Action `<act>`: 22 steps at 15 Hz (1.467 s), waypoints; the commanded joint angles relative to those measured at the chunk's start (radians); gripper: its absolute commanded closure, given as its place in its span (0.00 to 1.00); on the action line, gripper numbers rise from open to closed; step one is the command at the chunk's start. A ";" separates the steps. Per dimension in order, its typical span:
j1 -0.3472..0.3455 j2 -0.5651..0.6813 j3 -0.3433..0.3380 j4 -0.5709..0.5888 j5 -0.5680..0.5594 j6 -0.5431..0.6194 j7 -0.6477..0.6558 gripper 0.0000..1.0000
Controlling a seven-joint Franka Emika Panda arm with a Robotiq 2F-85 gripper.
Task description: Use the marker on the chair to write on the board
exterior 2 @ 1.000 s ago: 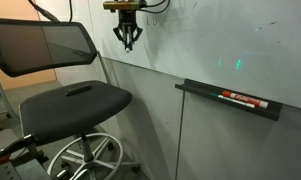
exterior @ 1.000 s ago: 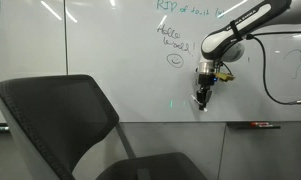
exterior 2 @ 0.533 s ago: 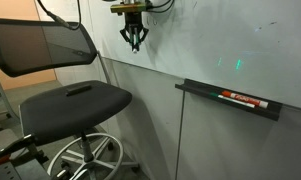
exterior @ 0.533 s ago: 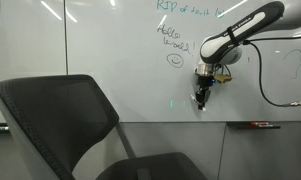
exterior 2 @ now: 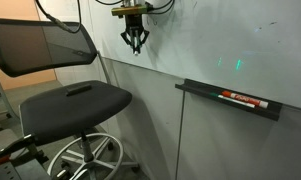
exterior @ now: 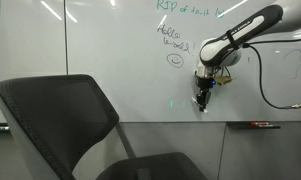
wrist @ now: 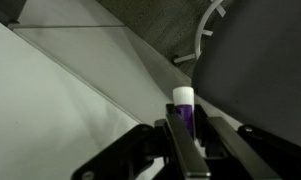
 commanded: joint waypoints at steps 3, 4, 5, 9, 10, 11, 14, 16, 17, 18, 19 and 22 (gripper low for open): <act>0.000 0.018 -0.028 0.009 -0.073 0.017 0.039 0.89; 0.009 0.008 -0.040 -0.009 -0.111 0.047 0.079 0.89; 0.020 0.001 -0.053 -0.026 -0.162 0.079 0.124 0.89; 0.060 -0.013 -0.096 -0.081 -0.367 0.174 0.311 0.89; 0.073 -0.016 -0.111 -0.088 -0.424 0.181 0.370 0.89; 0.087 -0.020 -0.126 -0.095 -0.491 0.186 0.421 0.89; 0.112 -0.031 -0.155 -0.107 -0.687 0.186 0.553 0.89; 0.117 -0.043 -0.159 -0.115 -0.808 0.169 0.643 0.89; 0.114 -0.050 -0.154 -0.121 -0.849 0.158 0.675 0.89; 0.107 -0.062 -0.143 -0.133 -0.870 0.147 0.691 0.89; 0.103 -0.074 -0.135 -0.145 -0.891 0.143 0.705 0.89; 0.078 -0.133 -0.092 -0.200 -0.795 0.111 0.629 0.89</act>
